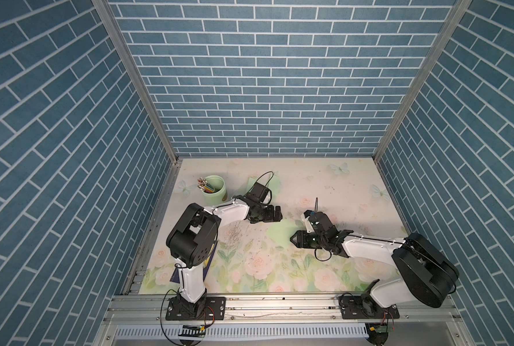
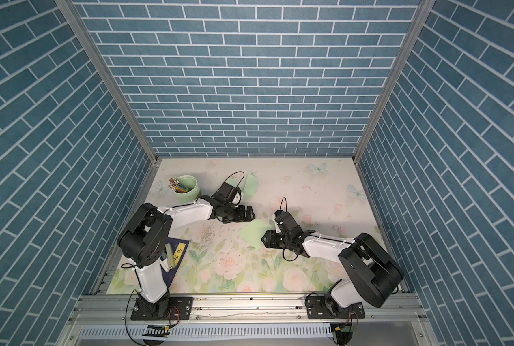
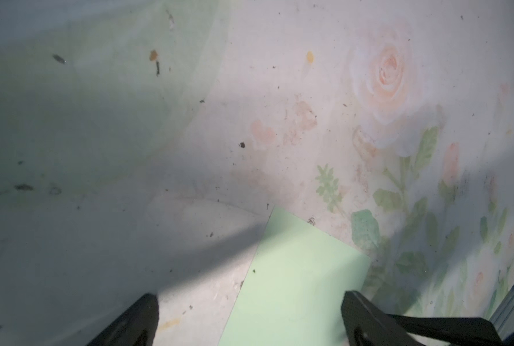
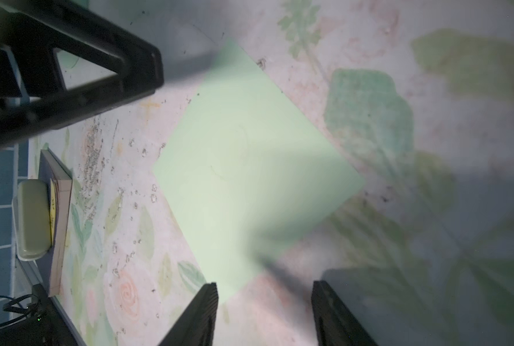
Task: Fold the square paper along the opposite sides
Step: Pick up the paper from the center of the board.
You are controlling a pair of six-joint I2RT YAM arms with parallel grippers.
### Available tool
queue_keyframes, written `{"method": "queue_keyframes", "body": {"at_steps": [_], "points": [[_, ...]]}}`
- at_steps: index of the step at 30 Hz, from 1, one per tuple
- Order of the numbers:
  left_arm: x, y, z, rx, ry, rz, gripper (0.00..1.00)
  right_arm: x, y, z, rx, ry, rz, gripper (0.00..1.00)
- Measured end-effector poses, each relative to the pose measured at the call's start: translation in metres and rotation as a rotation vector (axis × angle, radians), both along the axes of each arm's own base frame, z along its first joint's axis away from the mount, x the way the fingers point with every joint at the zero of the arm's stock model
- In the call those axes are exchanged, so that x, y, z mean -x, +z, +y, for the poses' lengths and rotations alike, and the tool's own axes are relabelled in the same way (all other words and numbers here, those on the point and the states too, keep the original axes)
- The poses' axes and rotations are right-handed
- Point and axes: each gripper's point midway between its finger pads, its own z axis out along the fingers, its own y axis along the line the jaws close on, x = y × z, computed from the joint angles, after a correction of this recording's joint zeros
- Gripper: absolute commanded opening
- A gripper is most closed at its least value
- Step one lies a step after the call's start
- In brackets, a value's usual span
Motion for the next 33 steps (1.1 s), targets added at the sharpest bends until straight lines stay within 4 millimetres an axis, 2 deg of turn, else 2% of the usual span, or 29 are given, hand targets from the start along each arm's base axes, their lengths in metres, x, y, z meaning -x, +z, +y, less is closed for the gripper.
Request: {"method": "queue_keyframes", "body": {"at_steps": [6, 13, 19, 22, 25, 28, 31, 33], "points": [[0.015, 0.0, 0.006, 0.03, 0.006, 0.004, 1.0, -0.031, 0.001, 0.017, -0.039, -0.01, -0.011, 0.56], [0.014, 0.001, 0.006, 0.046, 0.022, -0.008, 0.99, -0.056, 0.002, 0.034, -0.093, 0.027, -0.027, 0.54], [0.01, 0.0, 0.005, 0.034, 0.027, -0.009, 0.97, -0.071, 0.004, 0.036, -0.118, 0.035, -0.033, 0.52], [0.005, -0.001, 0.006, 0.015, 0.037, -0.014, 0.96, -0.077, 0.004, 0.026, -0.106, 0.009, -0.026, 0.52], [0.002, -0.002, 0.011, -0.011, 0.052, -0.014, 0.96, -0.072, 0.007, 0.012, -0.085, -0.021, -0.014, 0.51], [0.0, -0.003, 0.015, -0.022, 0.061, -0.016, 0.96, -0.058, 0.01, -0.001, -0.075, -0.035, -0.007, 0.5], [-0.001, -0.004, 0.014, -0.02, 0.061, -0.019, 0.96, -0.045, 0.001, -0.005, -0.061, -0.026, 0.018, 0.5], [-0.003, -0.004, 0.011, -0.01, 0.057, -0.025, 0.97, -0.045, 0.0, -0.001, -0.071, -0.015, 0.011, 0.5]]}}
